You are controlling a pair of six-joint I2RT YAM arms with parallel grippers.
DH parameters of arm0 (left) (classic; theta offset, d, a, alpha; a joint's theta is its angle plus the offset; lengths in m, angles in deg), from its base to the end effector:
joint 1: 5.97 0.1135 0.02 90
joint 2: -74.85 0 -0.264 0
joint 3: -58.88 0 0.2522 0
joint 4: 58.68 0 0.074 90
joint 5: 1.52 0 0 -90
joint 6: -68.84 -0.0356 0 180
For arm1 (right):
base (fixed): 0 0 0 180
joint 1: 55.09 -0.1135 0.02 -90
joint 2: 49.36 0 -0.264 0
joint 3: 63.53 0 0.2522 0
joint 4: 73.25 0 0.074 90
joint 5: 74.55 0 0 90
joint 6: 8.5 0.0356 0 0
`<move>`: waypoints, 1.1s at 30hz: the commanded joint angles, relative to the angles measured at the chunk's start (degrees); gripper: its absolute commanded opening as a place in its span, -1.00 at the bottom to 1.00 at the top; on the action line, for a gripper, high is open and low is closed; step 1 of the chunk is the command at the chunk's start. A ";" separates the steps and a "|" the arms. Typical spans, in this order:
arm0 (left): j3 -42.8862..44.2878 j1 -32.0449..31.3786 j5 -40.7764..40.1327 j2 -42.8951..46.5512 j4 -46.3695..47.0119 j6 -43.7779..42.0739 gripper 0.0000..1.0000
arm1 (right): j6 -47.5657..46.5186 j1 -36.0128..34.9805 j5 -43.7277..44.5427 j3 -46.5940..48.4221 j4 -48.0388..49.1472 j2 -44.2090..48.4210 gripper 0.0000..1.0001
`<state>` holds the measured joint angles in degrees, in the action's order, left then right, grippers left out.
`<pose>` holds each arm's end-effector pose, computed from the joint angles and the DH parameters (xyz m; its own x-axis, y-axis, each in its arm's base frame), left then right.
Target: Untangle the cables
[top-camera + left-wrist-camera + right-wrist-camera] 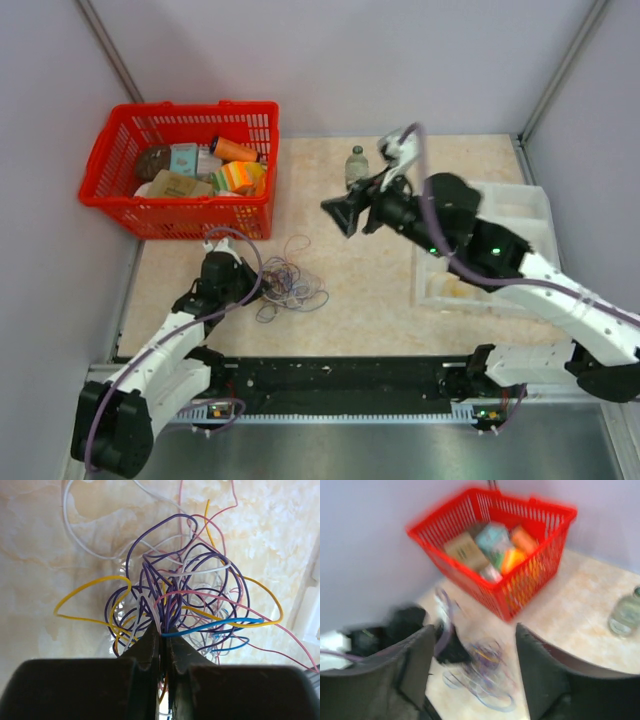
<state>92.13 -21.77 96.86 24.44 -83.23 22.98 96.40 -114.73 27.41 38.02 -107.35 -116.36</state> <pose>0.1663 -0.0524 0.1699 -0.7199 -0.5123 -0.4682 -0.1774 0.7881 -0.5895 0.1243 0.1977 0.5004 -0.1863 0.1797 -0.9659 -0.7156 0.6489 0.2587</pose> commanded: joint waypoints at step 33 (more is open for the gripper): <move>4.16 0.06 -2.49 -0.11 -3.11 -1.51 -1.00 | 5.06 -11.91 20.02 -20.82 5.48 -2.55 -1.00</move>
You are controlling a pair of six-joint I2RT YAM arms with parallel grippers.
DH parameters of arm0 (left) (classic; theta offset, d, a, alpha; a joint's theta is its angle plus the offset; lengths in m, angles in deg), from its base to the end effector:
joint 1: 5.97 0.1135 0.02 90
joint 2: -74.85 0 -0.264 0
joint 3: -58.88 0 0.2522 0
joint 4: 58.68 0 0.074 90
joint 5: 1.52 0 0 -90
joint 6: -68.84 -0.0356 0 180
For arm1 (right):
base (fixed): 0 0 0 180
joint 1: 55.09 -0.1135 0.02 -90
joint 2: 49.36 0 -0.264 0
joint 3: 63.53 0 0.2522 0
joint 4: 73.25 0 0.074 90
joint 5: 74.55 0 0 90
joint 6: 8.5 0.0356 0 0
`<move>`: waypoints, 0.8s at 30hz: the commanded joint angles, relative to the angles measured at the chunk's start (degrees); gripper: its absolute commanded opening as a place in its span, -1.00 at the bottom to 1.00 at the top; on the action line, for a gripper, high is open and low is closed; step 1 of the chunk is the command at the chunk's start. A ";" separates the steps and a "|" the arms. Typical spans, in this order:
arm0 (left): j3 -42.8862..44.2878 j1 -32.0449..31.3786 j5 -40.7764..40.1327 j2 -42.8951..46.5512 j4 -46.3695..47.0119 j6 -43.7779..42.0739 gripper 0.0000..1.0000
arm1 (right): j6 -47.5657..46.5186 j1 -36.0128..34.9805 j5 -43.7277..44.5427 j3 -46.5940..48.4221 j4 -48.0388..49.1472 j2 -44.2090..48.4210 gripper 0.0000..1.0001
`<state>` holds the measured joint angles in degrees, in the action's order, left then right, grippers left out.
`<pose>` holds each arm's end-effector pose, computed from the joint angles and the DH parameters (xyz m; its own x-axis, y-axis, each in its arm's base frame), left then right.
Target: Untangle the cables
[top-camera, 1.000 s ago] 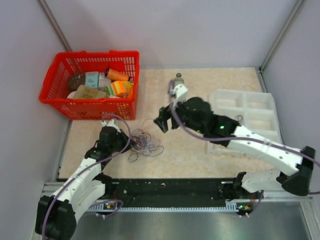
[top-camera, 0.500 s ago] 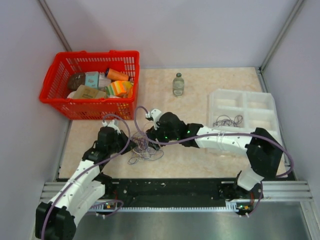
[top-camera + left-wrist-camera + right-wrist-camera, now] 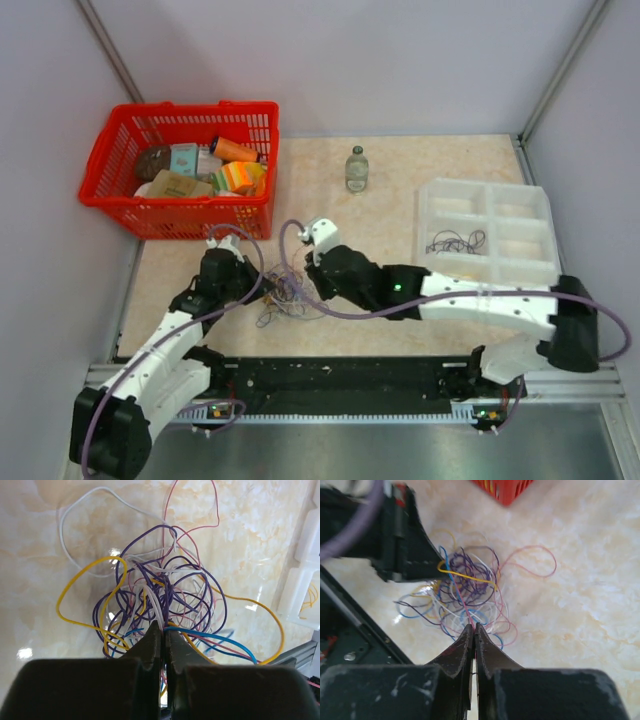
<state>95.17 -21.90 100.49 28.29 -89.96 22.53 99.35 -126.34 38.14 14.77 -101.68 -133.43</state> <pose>0.1596 -0.0533 0.1880 -0.7501 -0.4885 -0.4458 -0.1382 0.7749 -0.6167 0.1197 0.3100 0.2907 -0.4083 -0.3231 -0.8537 -0.6786 0.7330 0.0471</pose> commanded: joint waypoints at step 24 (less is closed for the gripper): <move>19.40 2.04 3.54 -9.33 -23.09 -10.19 -0.41 | -1.32 14.90 -20.72 10.28 -10.03 17.81 -0.10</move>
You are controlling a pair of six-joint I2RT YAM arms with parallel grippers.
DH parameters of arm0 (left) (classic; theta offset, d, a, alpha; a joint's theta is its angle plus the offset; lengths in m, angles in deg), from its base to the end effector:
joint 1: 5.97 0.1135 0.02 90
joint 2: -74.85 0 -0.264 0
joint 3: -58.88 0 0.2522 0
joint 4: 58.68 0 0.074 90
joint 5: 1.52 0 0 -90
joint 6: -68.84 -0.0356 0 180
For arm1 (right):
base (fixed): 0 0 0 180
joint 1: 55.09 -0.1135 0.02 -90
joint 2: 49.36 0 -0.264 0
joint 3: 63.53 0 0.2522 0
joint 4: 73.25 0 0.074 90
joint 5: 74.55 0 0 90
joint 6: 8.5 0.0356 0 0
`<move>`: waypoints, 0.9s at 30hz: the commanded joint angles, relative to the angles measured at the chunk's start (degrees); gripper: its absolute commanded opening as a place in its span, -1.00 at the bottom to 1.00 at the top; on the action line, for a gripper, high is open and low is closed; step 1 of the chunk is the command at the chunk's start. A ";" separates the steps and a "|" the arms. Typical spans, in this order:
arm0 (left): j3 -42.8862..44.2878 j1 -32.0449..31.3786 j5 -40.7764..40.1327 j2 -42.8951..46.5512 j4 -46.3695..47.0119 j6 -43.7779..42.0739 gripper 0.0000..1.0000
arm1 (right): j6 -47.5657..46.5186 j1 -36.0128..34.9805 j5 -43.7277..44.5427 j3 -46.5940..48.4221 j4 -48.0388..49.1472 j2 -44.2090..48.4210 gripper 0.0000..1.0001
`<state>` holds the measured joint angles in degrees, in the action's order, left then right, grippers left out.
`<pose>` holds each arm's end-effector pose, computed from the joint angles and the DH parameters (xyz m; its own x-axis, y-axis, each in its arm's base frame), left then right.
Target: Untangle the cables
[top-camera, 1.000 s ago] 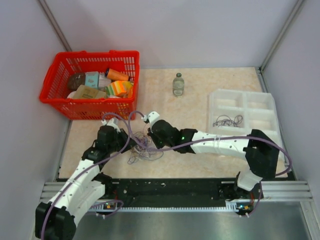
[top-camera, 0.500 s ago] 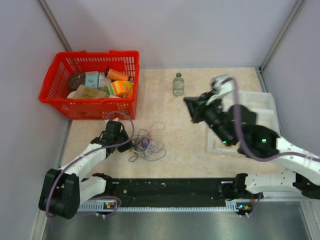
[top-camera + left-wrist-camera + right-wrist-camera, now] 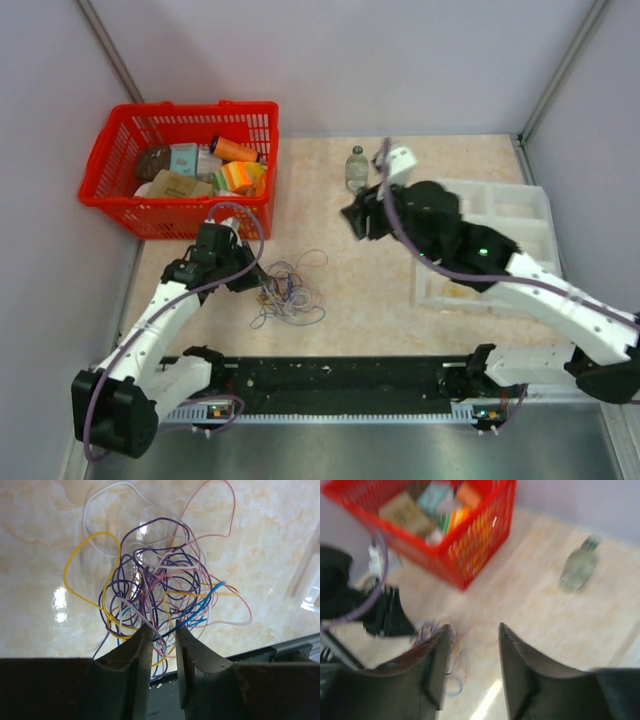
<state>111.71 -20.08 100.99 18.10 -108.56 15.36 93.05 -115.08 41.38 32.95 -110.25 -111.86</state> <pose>0.1834 -0.0541 0.2293 -0.8444 -0.3868 -0.3706 -0.1748 0.8529 -0.4919 0.1201 0.1767 0.4830 -0.1380 0.1211 -0.9830 -0.5437 0.8203 0.1774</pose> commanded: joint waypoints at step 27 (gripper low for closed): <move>6.47 -0.39 -4.51 -9.69 -5.98 -1.71 0.27 | 19.73 0.67 -13.13 -9.86 -2.86 -38.75 -0.23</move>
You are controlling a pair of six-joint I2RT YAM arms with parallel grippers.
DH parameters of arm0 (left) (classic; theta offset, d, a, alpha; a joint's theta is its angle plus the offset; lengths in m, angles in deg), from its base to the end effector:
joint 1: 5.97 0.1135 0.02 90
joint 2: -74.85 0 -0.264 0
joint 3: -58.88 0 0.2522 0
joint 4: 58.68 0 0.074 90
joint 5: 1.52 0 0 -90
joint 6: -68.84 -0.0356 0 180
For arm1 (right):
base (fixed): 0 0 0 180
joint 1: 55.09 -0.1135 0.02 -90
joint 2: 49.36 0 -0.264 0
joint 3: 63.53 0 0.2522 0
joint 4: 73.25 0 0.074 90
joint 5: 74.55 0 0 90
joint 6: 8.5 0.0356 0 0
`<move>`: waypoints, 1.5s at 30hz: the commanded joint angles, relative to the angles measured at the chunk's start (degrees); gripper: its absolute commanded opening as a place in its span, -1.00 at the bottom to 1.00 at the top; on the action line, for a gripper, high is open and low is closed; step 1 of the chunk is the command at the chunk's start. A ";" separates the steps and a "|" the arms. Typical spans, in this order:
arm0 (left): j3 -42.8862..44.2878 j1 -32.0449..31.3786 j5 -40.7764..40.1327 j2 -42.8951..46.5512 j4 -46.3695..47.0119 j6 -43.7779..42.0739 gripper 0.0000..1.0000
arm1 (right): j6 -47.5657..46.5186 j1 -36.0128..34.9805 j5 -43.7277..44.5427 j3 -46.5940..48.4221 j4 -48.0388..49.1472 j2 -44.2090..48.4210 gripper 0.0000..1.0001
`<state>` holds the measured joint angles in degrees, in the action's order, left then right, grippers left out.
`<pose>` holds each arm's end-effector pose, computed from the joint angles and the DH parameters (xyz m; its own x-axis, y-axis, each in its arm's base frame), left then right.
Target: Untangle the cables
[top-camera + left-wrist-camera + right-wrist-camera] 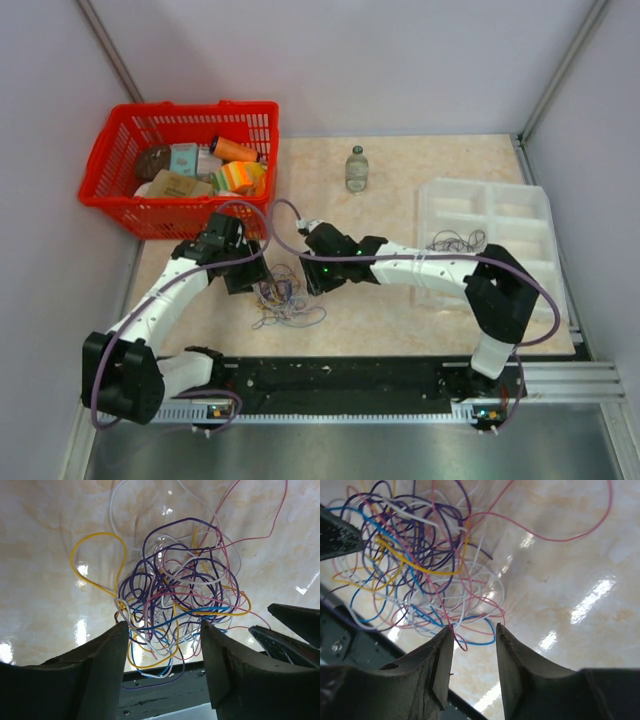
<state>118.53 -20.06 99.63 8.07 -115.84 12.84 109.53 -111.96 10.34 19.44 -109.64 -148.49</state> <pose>0.2053 -0.0586 0.2267 -0.9036 -0.3389 -0.2622 -0.2232 0.8946 -0.3870 0.1999 0.3122 0.2171 -0.7889 -0.3523 -0.5035 -0.5585 0.7529 0.3482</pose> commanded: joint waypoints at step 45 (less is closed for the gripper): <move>-4.50 4.76 -23.89 -0.81 -4.76 9.06 -1.00 | -21.61 32.85 66.81 25.52 -12.08 32.95 -1.00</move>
<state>110.95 -17.81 80.95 5.78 -115.99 19.75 96.16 -86.25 80.52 39.01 -127.72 -118.07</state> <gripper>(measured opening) 0.028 0.006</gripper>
